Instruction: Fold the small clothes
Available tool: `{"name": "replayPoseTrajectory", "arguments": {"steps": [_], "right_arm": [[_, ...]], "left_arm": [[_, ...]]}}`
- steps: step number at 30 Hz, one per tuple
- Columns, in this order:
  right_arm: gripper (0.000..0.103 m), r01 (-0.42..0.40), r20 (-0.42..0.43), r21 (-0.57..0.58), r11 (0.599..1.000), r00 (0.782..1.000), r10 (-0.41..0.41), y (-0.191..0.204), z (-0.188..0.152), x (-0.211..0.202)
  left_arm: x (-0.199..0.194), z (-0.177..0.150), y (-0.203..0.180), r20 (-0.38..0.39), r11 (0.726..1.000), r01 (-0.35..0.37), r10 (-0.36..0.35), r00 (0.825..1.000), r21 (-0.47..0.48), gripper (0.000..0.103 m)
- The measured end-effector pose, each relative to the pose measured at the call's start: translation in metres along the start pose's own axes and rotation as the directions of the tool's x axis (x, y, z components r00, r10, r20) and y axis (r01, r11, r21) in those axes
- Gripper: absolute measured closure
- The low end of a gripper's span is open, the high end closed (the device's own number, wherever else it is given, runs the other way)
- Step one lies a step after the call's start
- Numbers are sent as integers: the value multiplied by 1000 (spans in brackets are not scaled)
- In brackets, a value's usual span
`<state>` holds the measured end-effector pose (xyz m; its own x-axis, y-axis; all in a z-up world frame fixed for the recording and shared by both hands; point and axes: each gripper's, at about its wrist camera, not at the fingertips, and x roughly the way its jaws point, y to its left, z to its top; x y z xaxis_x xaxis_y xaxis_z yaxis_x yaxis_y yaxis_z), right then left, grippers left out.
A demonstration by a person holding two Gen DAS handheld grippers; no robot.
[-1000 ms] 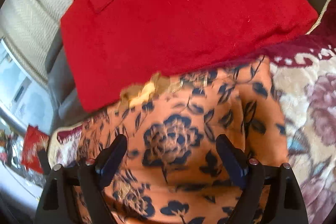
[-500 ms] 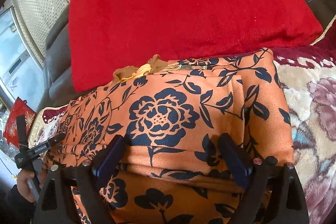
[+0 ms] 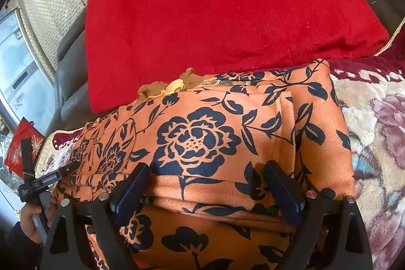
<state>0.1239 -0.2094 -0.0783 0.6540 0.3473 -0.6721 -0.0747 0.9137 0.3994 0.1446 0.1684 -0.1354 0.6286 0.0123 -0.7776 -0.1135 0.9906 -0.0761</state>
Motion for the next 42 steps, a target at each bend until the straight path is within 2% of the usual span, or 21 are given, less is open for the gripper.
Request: {"name": "replayPoseTrajectory", "arguments": {"steps": [13, 17, 19, 21, 23, 24, 25, 26, 27, 29, 31, 34, 39, 42], "right_arm": [[9, -2, -3, -3, 1000, 1000, 2, -1, 3, 2], [9, 50, -95, -25, 998, 994, -53, 3, 7, -20], [9, 36, -119, -1, 999, 992, -36, -1, -3, -46], [9, 16, -120, 36, 999, 993, -11, -14, -21, -74], [9, 41, -131, 79, 996, 991, -30, -39, -51, -105], [9, 49, -129, 111, 993, 991, -35, -51, -63, -118], [9, 23, -106, 145, 989, 994, -8, -63, -75, -133], [9, -8, -66, 186, 983, 998, 21, -76, -90, -154], [7, 12, -76, 214, 977, 997, 5, -83, -99, -162], [7, -45, -66, 266, 963, 996, 64, -99, -118, -180], [7, -62, -63, 284, 957, 995, 83, -103, -125, -187], [6, -143, -80, 299, 943, 981, 175, -100, -130, -182], [7, -202, -116, 312, 928, 962, 248, -96, -145, -174], [11, -228, -104, 344, 911, 955, 278, -101, -159, -178]], "left_arm": [[2, 2, 0, -8, 1000, -6, 6, 1000, -9, 10], [-2, 3, 5, -31, 1000, -9, 9, 999, -23, 10], [-16, -3, 10, -62, 999, -37, 35, 997, -22, 10], [-34, -18, 20, -73, 999, -7, 3, 997, -49, 10], [-54, -44, 33, -103, 997, 17, -25, 994, -75, 10], [-66, -65, 43, -114, 994, 29, -40, 993, -102, 10], [-76, -83, 50, -120, 993, 39, -53, 991, -115, 10], [-86, -97, 52, -109, 994, 46, -57, 992, -104, 10], [-96, -108, 51, -94, 996, 40, -48, 994, -79, 10], [-115, -132, 47, -96, 999, 28, -30, 995, -27, 10], [-124, -147, 46, -109, 999, 41, -43, 993, -23, 10], [-128, -165, 44, -133, 996, 52, -61, 989, -67, 10], [-132, -175, 36, -150, 997, 47, -55, 987, -54, 10], [-135, -183, 38, -167, 997, 52, -62, 984, -62, 10]]}}
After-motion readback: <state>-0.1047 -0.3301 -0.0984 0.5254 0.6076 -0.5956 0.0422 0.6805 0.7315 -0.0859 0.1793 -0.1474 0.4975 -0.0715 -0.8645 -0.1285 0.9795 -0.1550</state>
